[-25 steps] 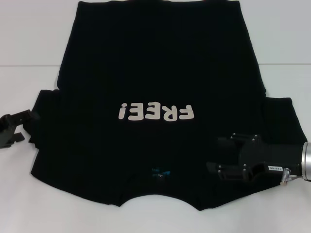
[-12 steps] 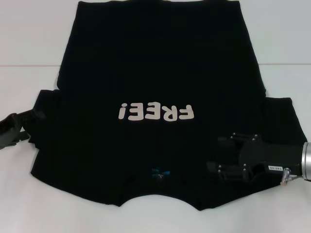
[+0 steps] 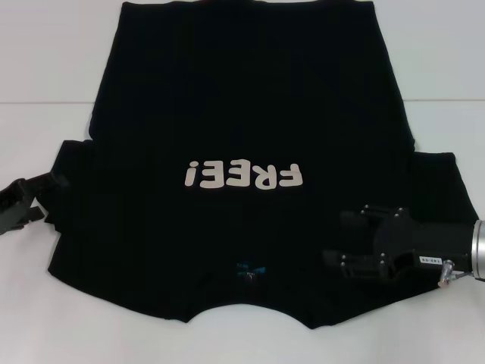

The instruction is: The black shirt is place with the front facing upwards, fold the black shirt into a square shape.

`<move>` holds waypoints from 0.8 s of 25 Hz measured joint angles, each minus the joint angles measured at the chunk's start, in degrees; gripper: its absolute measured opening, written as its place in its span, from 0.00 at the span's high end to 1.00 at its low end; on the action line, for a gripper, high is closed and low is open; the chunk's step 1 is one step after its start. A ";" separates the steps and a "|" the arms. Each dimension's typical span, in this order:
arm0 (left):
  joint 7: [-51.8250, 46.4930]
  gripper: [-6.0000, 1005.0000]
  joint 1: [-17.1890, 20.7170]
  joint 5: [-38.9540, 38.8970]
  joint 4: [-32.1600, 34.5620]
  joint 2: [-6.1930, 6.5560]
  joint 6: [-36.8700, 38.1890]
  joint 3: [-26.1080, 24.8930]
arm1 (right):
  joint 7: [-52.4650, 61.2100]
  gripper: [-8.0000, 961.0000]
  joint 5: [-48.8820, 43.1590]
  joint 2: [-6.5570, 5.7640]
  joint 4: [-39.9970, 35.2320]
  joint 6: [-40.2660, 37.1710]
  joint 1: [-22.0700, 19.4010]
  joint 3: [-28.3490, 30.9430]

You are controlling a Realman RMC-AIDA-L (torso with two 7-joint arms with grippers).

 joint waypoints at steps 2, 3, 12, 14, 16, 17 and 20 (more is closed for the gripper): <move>0.00 0.15 0.04 0.00 0.00 0.01 0.10 0.00 | 0.00 0.14 0.00 0.00 0.00 0.00 0.00 0.00; 0.00 0.15 0.04 0.00 0.00 0.01 0.10 0.00 | 0.00 0.14 0.03 0.00 -0.02 0.00 0.00 0.00; 0.12 0.16 -0.78 -0.01 -0.78 -0.28 -0.61 1.31 | 0.00 0.14 0.20 0.00 -0.14 0.00 0.06 -0.17; 0.12 0.16 -1.16 -0.02 -0.79 -0.48 -1.17 1.83 | 0.00 0.14 0.20 0.00 -0.14 0.00 0.08 -0.19; 0.12 0.17 -1.50 -0.03 -0.83 -0.55 -1.42 2.44 | 0.00 0.14 0.20 0.00 -0.14 0.00 0.09 -0.20; 0.12 0.17 -1.65 -0.03 -0.85 -0.56 -1.55 2.67 | 0.00 0.14 0.20 0.00 -0.13 0.00 0.09 -0.20; 0.11 0.17 -1.83 -0.02 -0.87 -0.58 -2.08 2.97 | 0.00 0.14 0.20 0.00 -0.07 0.00 0.09 -0.16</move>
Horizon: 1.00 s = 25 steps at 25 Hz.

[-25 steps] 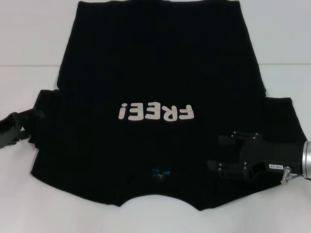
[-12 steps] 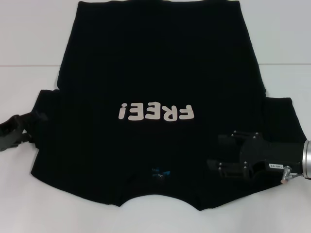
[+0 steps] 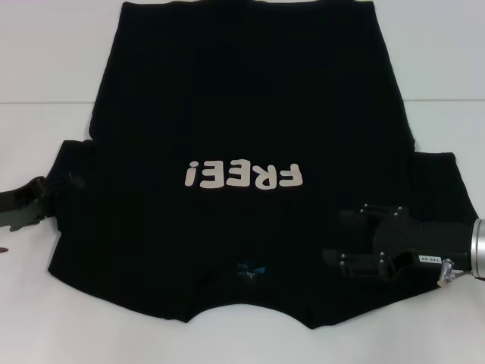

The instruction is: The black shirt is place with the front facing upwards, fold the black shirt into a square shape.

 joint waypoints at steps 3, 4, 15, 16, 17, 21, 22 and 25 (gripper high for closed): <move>0.02 0.17 -0.07 0.05 0.28 -0.01 -1.13 0.79 | 0.00 0.14 0.00 0.00 0.04 0.00 0.00 0.02; 0.05 0.17 -0.04 0.07 0.48 -0.02 -1.69 1.21 | 0.04 0.14 0.00 0.00 0.04 0.00 0.00 0.03; 0.69 0.43 0.35 0.11 2.22 -0.84 -3.57 2.47 | 0.61 0.14 -0.03 0.00 -0.15 -0.16 -0.16 0.08; 0.69 0.47 0.36 0.11 2.23 -0.84 -3.53 2.48 | 0.61 0.14 -0.03 0.00 -0.16 -0.15 -0.16 0.08; 0.70 0.52 0.36 0.11 2.24 -0.84 -3.52 2.51 | 0.62 0.14 -0.03 0.00 -0.16 -0.14 -0.17 0.07; 0.78 0.76 0.43 0.11 2.26 -0.84 -3.62 2.53 | 0.62 0.14 -0.03 0.00 -0.16 -0.03 -0.18 0.00; 0.82 0.83 0.44 0.11 2.27 -0.84 -3.62 2.53 | 0.62 0.14 -0.03 0.00 -0.15 -0.01 -0.17 -0.02; 0.86 0.91 0.45 0.11 2.28 -0.82 -3.58 2.51 | 0.62 0.14 -0.03 0.00 -0.16 0.01 -0.11 -0.05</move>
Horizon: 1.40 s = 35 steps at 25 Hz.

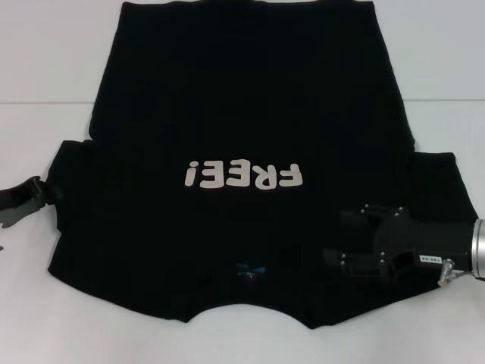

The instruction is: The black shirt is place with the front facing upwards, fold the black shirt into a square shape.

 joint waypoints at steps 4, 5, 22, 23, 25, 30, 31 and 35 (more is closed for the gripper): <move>0.15 0.98 0.08 0.00 0.00 0.02 -0.06 -0.05 | 0.00 0.14 0.00 0.00 0.00 0.00 0.09 0.04; 0.27 0.98 0.09 0.00 0.01 0.02 -0.06 -0.11 | 0.00 0.14 0.00 0.00 0.00 0.00 0.09 0.09; -0.81 0.98 0.95 -0.29 5.60 2.63 -0.16 -0.91 | 0.00 0.14 0.10 0.00 -0.09 0.00 0.11 0.26; -0.81 0.98 0.73 -0.23 5.65 2.73 -0.07 -0.91 | 0.00 0.14 0.10 0.00 -0.09 0.00 0.11 0.26; -0.82 0.98 0.29 -0.20 5.68 2.82 0.20 -0.88 | 0.00 0.14 0.10 0.00 -0.09 0.00 0.11 0.27; -0.92 0.98 -0.89 -0.15 6.04 3.13 0.50 -0.65 | 0.00 0.14 0.09 0.00 -0.09 0.00 0.11 0.26; -1.09 0.98 -1.14 -0.14 6.04 3.24 0.59 -0.51 | 0.00 0.14 0.09 0.00 -0.09 0.00 0.11 0.27; -2.67 0.98 -2.06 -0.05 6.16 3.46 1.84 0.17 | 0.00 0.14 0.09 0.00 -0.09 0.00 0.11 0.27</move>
